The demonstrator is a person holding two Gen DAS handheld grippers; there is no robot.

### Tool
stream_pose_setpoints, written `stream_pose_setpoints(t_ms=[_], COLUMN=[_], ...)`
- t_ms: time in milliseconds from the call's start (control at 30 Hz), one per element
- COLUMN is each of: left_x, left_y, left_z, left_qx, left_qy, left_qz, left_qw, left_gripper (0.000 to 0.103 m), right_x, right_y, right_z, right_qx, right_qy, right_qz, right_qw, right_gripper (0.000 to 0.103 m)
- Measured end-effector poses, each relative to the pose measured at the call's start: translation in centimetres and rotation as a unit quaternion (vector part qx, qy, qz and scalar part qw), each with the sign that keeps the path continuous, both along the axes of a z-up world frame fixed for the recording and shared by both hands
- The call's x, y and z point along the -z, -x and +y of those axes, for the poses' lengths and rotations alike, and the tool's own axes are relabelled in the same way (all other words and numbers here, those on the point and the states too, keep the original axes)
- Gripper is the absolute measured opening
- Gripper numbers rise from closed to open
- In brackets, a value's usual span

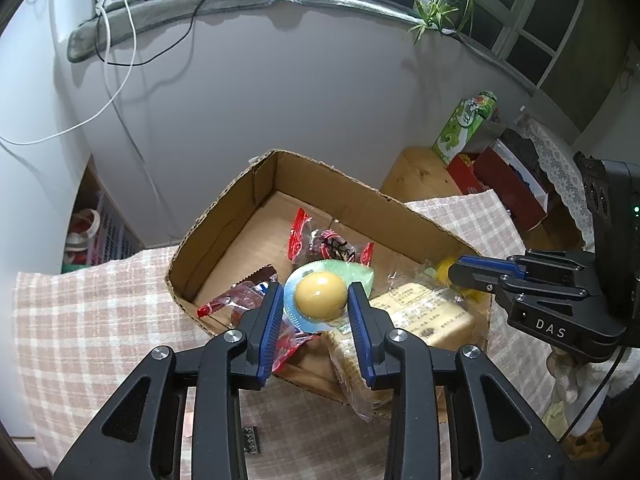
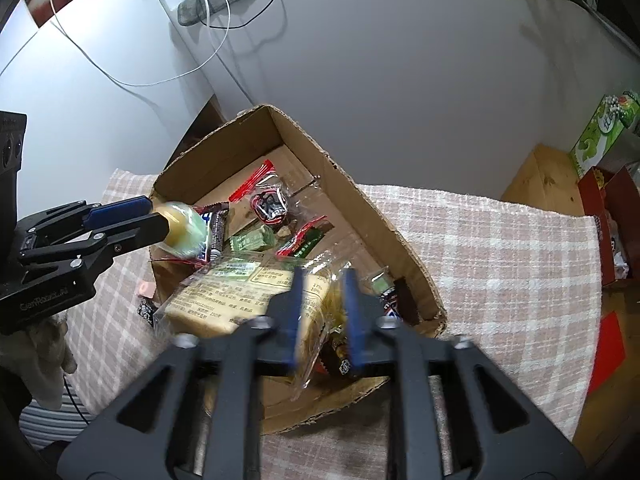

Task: Organize snacks
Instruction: 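Open the left gripper to drop the egg candy while the right drops the yellow packet into the box, then move both open grippers back toward the pink packet and black candy on the cloth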

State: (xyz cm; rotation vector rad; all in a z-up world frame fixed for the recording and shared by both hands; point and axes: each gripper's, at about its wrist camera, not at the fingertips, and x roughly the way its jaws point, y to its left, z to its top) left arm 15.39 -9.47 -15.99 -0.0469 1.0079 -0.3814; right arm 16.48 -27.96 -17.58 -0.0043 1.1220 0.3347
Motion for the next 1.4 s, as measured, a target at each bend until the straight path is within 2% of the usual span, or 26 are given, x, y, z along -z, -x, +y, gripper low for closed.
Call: stream_pose_setpoints(t_ms=[67, 200, 733, 1067, 1233, 1400], left_x=[0.0, -0.1, -0.8, -1.5, -1.6, -0.8], left_y=[0.0, -0.1, 0.7, 2.1, 2.9, 3.3], left_z=[0.1, 0.1, 0.4, 2.4, 5.3, 10.2], left_qx=[-0.003, -0.007, -0.006, -0.019, -0.041, -0.089], left_qy=[0.001, -0.001, -0.009, -0.012, -0.003, 0.004], left_qz=[-0.001, 0.0, -0.015, -0.029, -0.03, -0.016], left_qw=[1.0, 1.0, 0.9998, 0.9993, 0.9987, 0.9959], left_gripper=[0.043, 0.045, 0.045, 0.045, 0.045, 0.045], right_x=[-0.3, -0.4, -1.1, -2.9, -3.5, -3.1], right_y=[0.2, 0.3, 1.7, 4.6, 6.6, 8.2], right_z=[-0.1, -0.1, 0.6, 2.5, 4.8, 7.3], right_qx=[0.003, 0.006, 0.004, -0.009, -0.039, -0.071], right_qy=[0.007, 0.02, 0.023, -0.003, -0.015, -0.035], right_qz=[-0.008, -0.009, -0.017, -0.034, -0.042, -0.034], right_qw=[1.0, 1.0, 1.0, 0.999, 0.998, 0.996], right_gripper=[0.065, 0.071, 0.071, 0.071, 0.071, 0.071])
